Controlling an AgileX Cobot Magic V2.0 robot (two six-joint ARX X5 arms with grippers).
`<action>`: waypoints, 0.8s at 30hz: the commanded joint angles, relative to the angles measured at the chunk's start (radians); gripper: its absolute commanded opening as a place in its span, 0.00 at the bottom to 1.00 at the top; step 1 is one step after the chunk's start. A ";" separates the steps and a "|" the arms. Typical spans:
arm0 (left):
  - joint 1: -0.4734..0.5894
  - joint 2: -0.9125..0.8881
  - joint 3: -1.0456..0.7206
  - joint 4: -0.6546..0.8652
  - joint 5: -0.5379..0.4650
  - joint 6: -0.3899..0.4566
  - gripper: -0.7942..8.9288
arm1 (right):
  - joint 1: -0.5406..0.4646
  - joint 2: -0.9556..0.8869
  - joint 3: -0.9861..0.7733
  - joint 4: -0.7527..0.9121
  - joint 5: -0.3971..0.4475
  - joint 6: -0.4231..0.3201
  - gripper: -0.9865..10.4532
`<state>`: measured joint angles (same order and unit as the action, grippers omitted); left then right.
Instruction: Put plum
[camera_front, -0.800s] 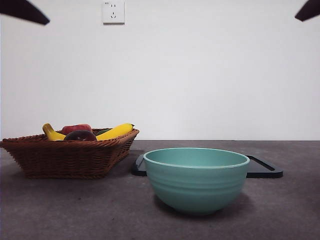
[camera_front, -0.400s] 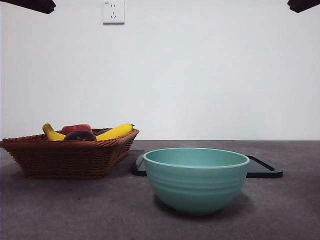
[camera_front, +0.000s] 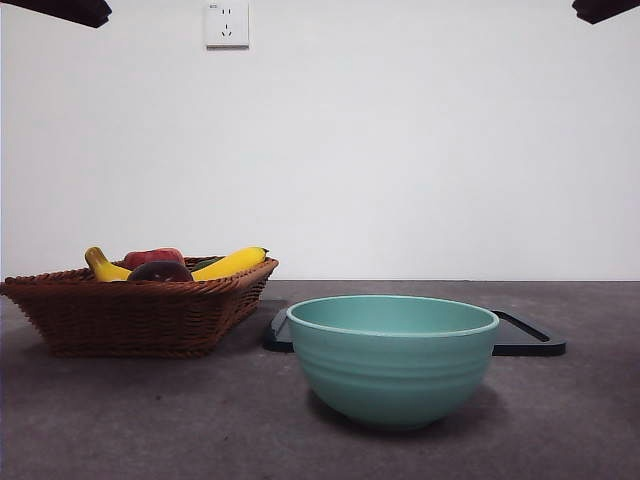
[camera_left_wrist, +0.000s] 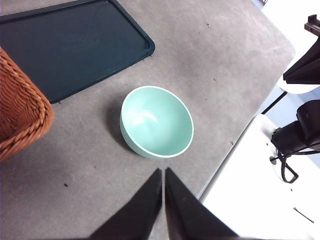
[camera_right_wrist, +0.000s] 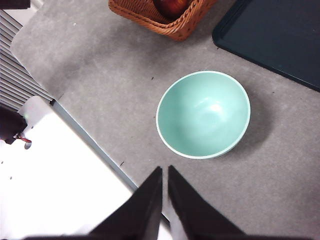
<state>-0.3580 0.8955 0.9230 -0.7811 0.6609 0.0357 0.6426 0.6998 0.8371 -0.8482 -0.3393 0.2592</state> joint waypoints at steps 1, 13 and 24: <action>-0.004 0.006 0.017 0.010 0.007 0.008 0.09 | 0.009 0.004 0.016 0.010 -0.001 -0.010 0.09; 0.062 -0.061 0.015 0.238 -0.113 0.092 0.09 | 0.009 0.004 0.016 0.010 -0.001 -0.010 0.09; 0.270 -0.347 -0.247 0.759 -0.518 0.091 0.09 | 0.009 0.004 0.016 0.010 -0.001 -0.010 0.09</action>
<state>-0.0910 0.5579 0.6975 -0.0422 0.1711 0.1162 0.6426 0.6998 0.8371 -0.8482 -0.3393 0.2592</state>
